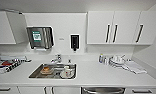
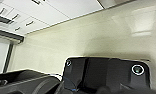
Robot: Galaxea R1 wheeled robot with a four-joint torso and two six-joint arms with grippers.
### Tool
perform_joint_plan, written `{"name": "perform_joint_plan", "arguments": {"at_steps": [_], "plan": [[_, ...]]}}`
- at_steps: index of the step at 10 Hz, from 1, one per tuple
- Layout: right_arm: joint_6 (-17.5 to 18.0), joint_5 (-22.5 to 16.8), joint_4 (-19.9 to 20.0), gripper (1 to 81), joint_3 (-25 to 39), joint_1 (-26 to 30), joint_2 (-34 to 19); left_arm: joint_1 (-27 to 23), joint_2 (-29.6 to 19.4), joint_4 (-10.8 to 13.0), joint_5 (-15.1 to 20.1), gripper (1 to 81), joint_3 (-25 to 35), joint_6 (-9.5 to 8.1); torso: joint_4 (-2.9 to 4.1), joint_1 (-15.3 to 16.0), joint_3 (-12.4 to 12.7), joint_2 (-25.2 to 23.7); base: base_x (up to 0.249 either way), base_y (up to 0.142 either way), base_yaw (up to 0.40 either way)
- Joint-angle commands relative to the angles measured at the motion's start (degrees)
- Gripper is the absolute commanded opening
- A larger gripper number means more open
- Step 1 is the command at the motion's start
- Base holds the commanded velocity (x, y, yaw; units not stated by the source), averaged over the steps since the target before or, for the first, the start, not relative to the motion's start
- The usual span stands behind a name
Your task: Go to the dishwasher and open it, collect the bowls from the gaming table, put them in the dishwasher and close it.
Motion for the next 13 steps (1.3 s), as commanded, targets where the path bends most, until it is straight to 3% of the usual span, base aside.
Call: {"name": "perform_joint_plan", "arguments": {"at_steps": [1,2,3,5,8,10,12,13], "plan": [[1.1,-2.5,1.0,81.1,1.2,5.0,-2.7,-8.4,-8.0,4.8,4.6,81.1,12.2,-0.98,0.0,3.6,0.0,-5.6,0.0,0.0,0.0],[1.6,-2.6,1.0,81.1,1.2,5.4,-2.8,-8.8,-8.4,7.4,5.3,81.1,15.8,-0.98,0.0,4.8,0.0,-7.6,0.0,0.0,0.0],[2.0,-2.6,1.0,81.1,1.5,5.8,-3.1,-9.6,-10.4,7.9,5.4,81.1,18.5,-0.98,0.0,6.2,0.0,-9.7,0.0,0.0,0.0],[2.1,-2.6,1.0,81.1,2.4,6.5,-4.5,-11.0,-13.2,7.9,5.4,81.1,21.1,-0.98,0.0,8.7,-5.4,-13.7,0.0,0.0,0.0],[2.3,-2.5,1.0,81.1,7.0,8.0,-7.7,-12.5,-15.2,7.7,5.4,81.1,23.0,-0.98,0.0,11.6,-8.5,-18.4,0.0,0.0,0.0],[2.5,-2.5,1.2,81.1,8.5,8.9,-9.5,-14.5,-16.5,7.2,5.4,81.1,24.0,-0.98,0.0,14.1,-12.1,-22.3,0.0,0.0,0.0],[2.5,-2.5,1.2,81.1,8.7,9.1,-9.9,-17.7,-18.5,7.1,8.3,81.1,26.0,-1.06,0.0,16.7,-16.0,-26.4,0.0,0.0,0.0],[2.5,-2.4,1.2,81.1,8.7,9.1,-9.8,-18.5,-21.1,7.7,9.1,81.1,30.0,-0.98,0.0,18.0,-12.6,-28.4,0.0,0.0,0.0]]}}
